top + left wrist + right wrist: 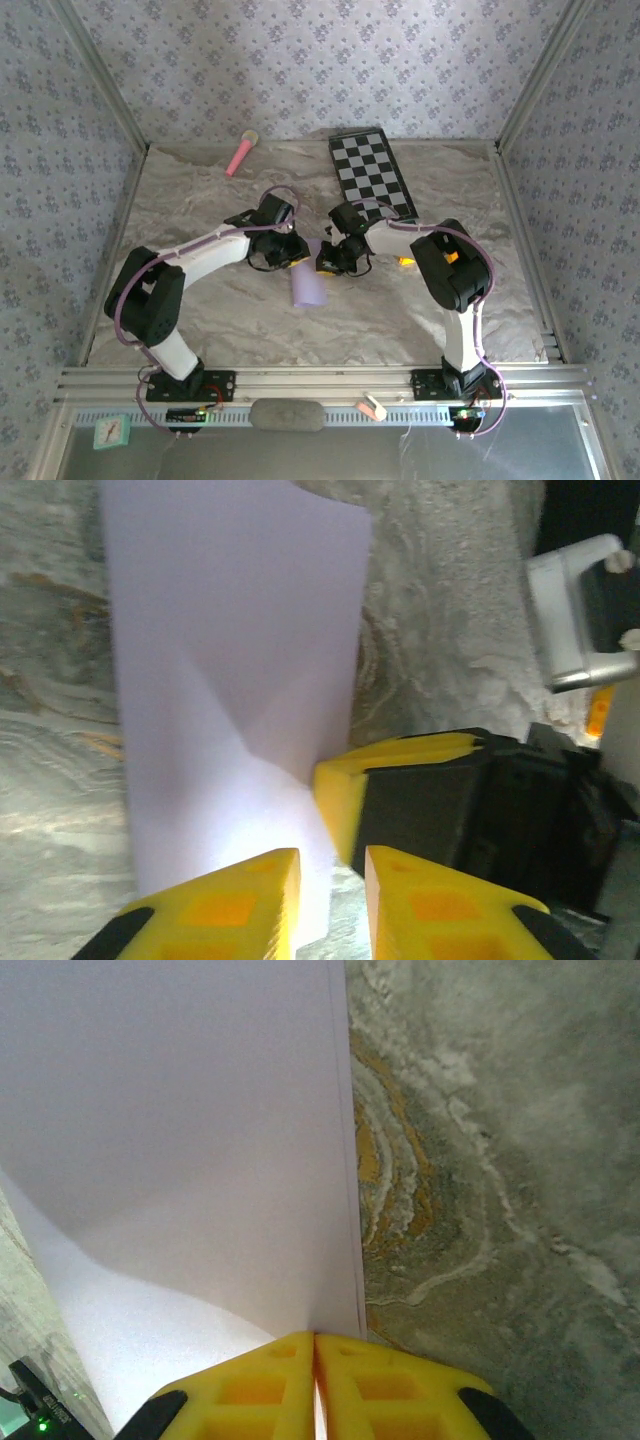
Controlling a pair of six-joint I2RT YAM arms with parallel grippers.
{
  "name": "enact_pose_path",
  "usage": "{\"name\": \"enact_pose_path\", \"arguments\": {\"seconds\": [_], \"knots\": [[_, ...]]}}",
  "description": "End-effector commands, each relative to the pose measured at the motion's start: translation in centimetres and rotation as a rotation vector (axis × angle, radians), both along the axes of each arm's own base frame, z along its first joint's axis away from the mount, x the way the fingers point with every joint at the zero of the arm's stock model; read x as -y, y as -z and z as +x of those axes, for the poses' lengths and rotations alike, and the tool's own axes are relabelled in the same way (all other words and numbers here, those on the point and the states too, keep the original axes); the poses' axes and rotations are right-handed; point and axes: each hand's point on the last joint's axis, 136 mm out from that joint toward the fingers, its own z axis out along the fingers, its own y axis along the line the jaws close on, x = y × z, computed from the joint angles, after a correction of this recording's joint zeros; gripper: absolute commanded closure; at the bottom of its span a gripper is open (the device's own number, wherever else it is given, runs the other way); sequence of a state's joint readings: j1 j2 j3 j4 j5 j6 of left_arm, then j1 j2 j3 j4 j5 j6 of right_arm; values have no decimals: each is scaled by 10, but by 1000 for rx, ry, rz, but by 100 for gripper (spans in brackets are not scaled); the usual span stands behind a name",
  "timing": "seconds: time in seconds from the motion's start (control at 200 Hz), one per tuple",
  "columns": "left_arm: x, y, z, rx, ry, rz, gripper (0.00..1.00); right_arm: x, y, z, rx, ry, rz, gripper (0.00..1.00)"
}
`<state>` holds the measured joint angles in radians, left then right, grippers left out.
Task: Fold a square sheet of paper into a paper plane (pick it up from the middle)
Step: First fold the square sheet of paper in half at the center of the table.
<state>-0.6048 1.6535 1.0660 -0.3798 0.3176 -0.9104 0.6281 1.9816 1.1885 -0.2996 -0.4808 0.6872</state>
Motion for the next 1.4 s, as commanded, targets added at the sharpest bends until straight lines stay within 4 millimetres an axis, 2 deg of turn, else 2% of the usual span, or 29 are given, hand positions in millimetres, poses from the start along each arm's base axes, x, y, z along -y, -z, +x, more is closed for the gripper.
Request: {"name": "enact_pose_path", "arguments": {"seconds": [0.0,0.165,0.4,0.765,0.949,1.199,1.224,1.324,1.394], "knots": [[16,5,-8,-42,62,-33,82,49,73,-37,-128,21,-296,89],[19,26,-16,-113,93,2,90,49,77,-40,-145,23,-313,90],[12,48,-19,-160,93,70,92,51,79,-41,-157,24,-329,90],[-15,74,-27,-200,60,186,92,61,85,-43,-157,5,-396,90],[-35,86,-38,-230,56,237,92,72,90,-49,-169,-21,-451,90],[-71,84,-50,-233,32,309,92,89,100,-58,-196,-39,-540,90],[-73,84,-50,-232,30,311,92,82,95,-48,-171,-34,-524,90],[-84,77,-49,-221,15,316,92,82,97,-47,-167,-34,-531,90],[-85,63,-42,-182,15,308,92,81,96,-45,-163,-33,-530,90]]}}
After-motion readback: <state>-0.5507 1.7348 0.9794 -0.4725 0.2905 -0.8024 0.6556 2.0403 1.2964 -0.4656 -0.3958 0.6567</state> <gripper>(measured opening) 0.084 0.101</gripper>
